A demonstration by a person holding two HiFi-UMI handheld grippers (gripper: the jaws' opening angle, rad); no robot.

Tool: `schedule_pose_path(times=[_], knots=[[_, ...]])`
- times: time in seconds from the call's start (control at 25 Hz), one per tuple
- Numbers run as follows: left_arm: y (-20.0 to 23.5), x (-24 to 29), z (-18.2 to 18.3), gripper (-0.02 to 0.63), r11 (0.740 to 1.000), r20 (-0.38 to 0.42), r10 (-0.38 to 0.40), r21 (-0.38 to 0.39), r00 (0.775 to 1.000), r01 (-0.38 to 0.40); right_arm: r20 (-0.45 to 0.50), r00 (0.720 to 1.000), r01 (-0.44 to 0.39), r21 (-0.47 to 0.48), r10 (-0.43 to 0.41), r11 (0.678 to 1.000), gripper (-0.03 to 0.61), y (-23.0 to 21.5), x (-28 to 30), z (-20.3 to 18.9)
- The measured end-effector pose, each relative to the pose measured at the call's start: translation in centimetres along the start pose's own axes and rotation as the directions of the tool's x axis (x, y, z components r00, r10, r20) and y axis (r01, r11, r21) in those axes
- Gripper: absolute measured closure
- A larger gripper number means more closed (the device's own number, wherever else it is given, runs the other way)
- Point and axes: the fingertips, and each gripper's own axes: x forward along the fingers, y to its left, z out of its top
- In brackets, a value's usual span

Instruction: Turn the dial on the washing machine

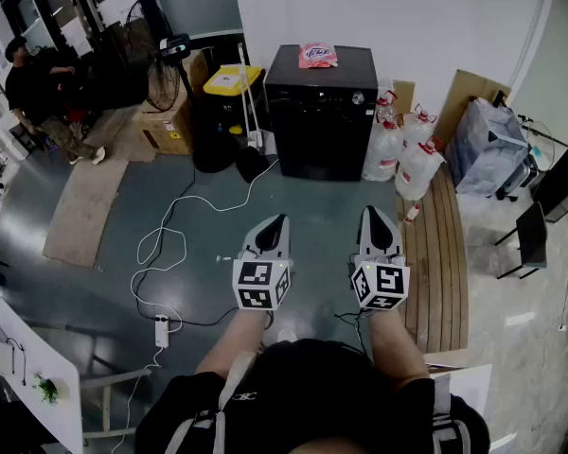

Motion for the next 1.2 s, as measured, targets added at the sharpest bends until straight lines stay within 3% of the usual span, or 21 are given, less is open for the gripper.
schedule_pose_path(times=[0.6, 1.2], knots=[[1.3, 0.9, -0.5, 0.611, 0.999, -0.011, -0.034, -0.010, 0.999, 0.033, -0.017, 1.000, 0.007, 0.010, -0.007, 1.000, 0.569, 1.5, 1.2, -1.1], [9.4, 2.2, -1.2, 0.611, 0.994, 0.003, -0.099, -0.039, 0.995, 0.099, -0.014, 0.998, 0.063, -0.004, -0.063, 0.998, 0.569, 7.2, 5.6, -2.5]])
